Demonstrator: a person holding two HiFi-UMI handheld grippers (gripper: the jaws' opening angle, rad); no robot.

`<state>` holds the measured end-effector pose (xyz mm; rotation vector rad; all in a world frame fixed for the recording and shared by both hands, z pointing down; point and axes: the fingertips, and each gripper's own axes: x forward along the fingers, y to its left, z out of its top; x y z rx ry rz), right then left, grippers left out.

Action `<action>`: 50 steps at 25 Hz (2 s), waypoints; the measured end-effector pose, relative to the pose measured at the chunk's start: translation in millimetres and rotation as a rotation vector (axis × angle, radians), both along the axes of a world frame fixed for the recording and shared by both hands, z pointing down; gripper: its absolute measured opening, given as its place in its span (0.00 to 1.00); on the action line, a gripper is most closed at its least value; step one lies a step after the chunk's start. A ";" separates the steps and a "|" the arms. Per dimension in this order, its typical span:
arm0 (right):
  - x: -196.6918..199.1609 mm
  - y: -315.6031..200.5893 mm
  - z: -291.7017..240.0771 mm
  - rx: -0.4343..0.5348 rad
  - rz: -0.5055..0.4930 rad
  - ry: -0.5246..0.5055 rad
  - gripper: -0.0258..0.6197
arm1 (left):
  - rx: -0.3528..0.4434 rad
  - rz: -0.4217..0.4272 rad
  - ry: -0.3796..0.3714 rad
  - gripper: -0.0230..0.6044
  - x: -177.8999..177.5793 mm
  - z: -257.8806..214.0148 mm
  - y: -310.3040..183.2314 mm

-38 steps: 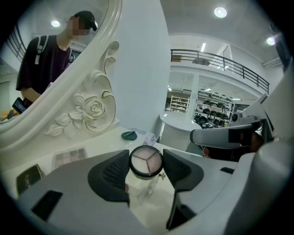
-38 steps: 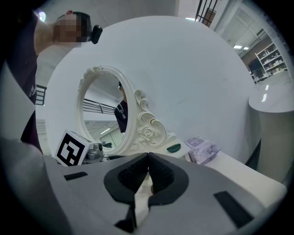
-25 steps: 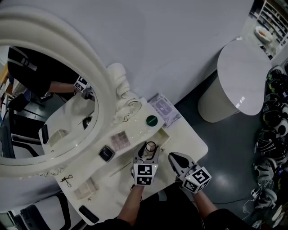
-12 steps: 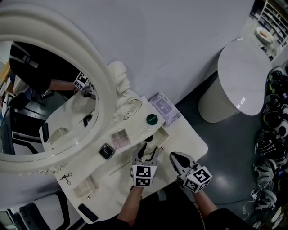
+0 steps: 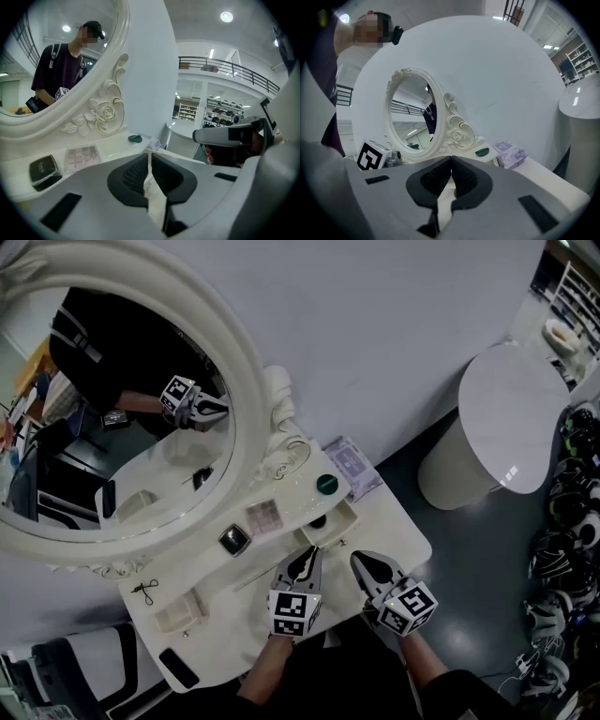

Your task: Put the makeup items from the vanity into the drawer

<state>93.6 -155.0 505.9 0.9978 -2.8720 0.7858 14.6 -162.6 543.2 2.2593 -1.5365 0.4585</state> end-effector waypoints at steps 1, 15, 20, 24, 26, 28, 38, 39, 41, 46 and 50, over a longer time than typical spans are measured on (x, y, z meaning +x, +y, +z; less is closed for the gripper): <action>-2.5 1.4 -3.7 0.009 -0.009 -0.001 0.08 | 0.009 -0.010 0.001 0.09 -2.8 -4.8 5.1; -51.0 19.4 -17.6 0.066 -0.195 0.009 0.08 | 0.051 -0.196 0.024 0.06 -51.4 -22.3 48.0; -72.3 24.1 -15.6 0.072 -0.291 0.015 0.08 | 0.062 -0.291 0.016 0.06 -72.6 -24.6 58.8; -93.4 28.8 -13.1 0.073 -0.383 0.009 0.08 | 0.057 -0.393 0.011 0.06 -92.1 -22.3 72.9; -104.2 32.8 -11.0 0.075 -0.438 0.010 0.08 | 0.053 -0.448 0.009 0.06 -100.3 -20.1 83.1; -116.3 36.8 -8.3 0.081 -0.491 0.019 0.08 | 0.048 -0.497 0.004 0.06 -109.1 -17.8 93.3; -170.9 71.0 5.9 0.106 -0.675 0.088 0.08 | 0.005 -0.662 0.013 0.06 -157.1 -2.7 143.3; -174.4 73.2 7.3 0.112 -0.686 0.101 0.08 | 0.005 -0.668 0.014 0.06 -160.5 -2.2 144.9; -182.0 77.1 12.7 0.128 -0.714 0.140 0.08 | 0.003 -0.678 0.015 0.06 -165.9 -0.3 147.1; -201.9 87.4 34.9 0.177 -0.799 0.258 0.08 | -0.013 -0.690 0.022 0.06 -175.5 12.3 149.5; -219.3 99.3 52.1 0.204 -0.871 0.332 0.08 | -0.023 -0.687 0.022 0.06 -183.4 24.7 151.5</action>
